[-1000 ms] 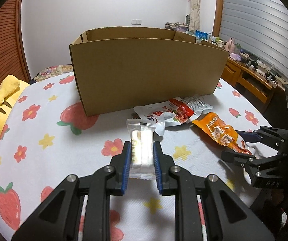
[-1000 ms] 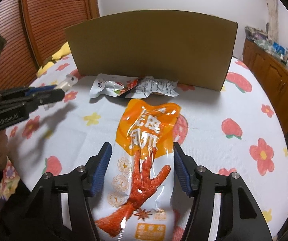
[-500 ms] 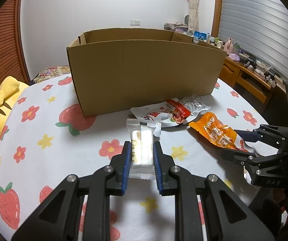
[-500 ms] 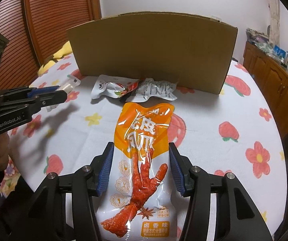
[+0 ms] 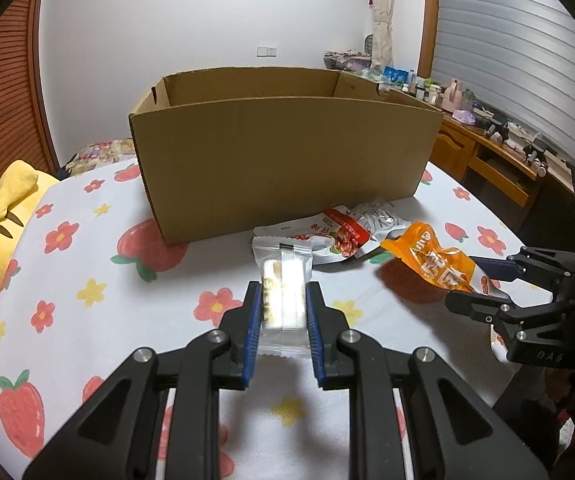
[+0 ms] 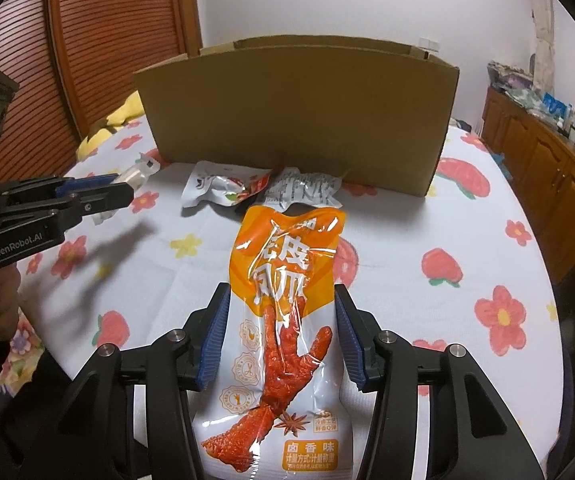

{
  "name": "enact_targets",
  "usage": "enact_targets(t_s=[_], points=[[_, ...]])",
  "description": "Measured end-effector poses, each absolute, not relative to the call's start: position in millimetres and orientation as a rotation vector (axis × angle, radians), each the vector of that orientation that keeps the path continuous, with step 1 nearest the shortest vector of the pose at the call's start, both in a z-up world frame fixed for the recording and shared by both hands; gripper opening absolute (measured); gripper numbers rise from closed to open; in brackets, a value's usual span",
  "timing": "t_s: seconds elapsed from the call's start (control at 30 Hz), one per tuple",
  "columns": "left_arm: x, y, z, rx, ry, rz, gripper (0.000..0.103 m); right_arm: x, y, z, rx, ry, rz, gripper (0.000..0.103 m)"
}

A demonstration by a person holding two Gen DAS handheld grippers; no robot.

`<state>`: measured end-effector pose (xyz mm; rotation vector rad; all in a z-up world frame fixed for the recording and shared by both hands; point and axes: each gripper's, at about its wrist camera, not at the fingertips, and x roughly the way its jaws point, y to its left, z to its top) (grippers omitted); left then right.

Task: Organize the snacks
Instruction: 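Carry the cake bar and orange pouch into the box and release both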

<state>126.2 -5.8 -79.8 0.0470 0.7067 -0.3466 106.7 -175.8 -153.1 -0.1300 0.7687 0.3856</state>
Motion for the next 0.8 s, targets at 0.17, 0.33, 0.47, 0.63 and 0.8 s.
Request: enact_targets(t_s=[0.17,0.33,0.47,0.63,0.8], points=[[125.5,-8.3,-72.6,0.053,0.692,-0.348,0.019,101.8,-182.0,-143.8,-0.115,0.746,0.384,0.050],[126.1,-10.8,-62.5,0.062,0.667,-0.350,0.020,98.3,-187.8,-125.8,-0.111,0.703,0.382,0.051],[129.3,-10.1,-52.8,0.067,0.646,-0.346,0.019,98.3,-190.3,-108.8,-0.124,0.666,0.379,0.051],[134.1,-4.7,-41.0,0.066,0.619,-0.340,0.020,108.2,-188.5,-84.7,-0.142,0.617,0.387,0.051],[142.2,-0.3,-27.4,0.072,0.589,-0.331,0.020,122.9,-183.5,-61.7,-0.173,0.565,0.400,0.051]])
